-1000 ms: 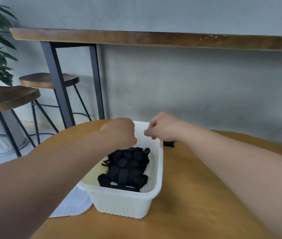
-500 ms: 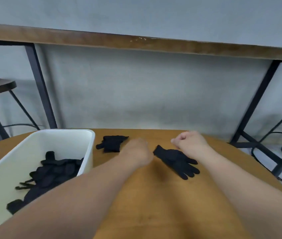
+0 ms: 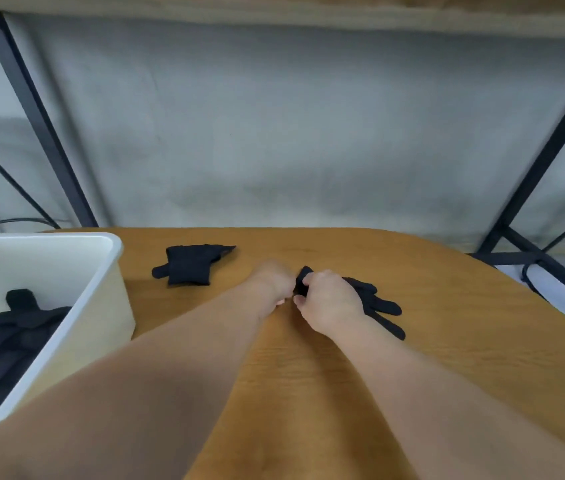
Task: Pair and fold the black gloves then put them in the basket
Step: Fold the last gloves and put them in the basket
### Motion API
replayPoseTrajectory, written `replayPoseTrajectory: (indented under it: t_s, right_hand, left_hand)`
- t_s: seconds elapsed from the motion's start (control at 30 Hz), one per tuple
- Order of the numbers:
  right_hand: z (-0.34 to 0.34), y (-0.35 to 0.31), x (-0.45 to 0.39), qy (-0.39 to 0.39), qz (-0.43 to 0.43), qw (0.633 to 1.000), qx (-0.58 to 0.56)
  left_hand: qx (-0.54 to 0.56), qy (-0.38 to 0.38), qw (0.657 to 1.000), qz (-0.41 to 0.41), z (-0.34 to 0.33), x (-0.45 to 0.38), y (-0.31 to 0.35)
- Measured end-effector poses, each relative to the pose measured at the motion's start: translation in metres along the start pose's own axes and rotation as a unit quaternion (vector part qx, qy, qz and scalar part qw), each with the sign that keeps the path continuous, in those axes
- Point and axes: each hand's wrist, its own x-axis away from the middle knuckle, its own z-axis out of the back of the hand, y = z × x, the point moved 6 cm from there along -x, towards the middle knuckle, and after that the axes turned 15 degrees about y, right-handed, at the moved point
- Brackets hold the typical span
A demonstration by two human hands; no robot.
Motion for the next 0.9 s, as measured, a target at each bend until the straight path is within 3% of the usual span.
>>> replayPoseTrajectory:
  t_s: [0.2, 0.27, 0.4, 0.67, 0.77, 0.9]
  right_hand:
    - [0.004, 0.007, -0.002, 0.007, 0.015, 0.999, 0.042]
    - [0.018, 0.01, 0.004, -0.022, -0.023, 0.998, -0.055]
    - [0.071, 0.01, 0.022, -0.083, -0.078, 0.965, -0.236]
    - [0.147, 0.002, 0.058, -0.113, -0.043, 0.938, -0.325]
    - [0.154, -0.011, 0.063, -0.062, -0.052, 0.948, -0.309]
    - [0.175, -0.035, 0.074, 0.032, -0.021, 0.931, -0.363]
  left_hand:
    - [0.055, -0.046, 0.997, 0.028, -0.001, 0.016, -0.008]
    - [0.045, -0.037, 0.998, -0.011, 0.004, 0.025, -0.007]
    - [-0.001, -0.029, 0.986, -0.165, 0.034, 0.06, 0.021]
    - [-0.104, -0.083, 0.956, -0.26, 0.107, 0.142, 0.076]
    - [-0.107, -0.037, 0.953, -0.281, 0.122, 0.157, 0.081]
    - [-0.043, 0.079, 0.938, -0.336, 0.155, 0.173, 0.081]
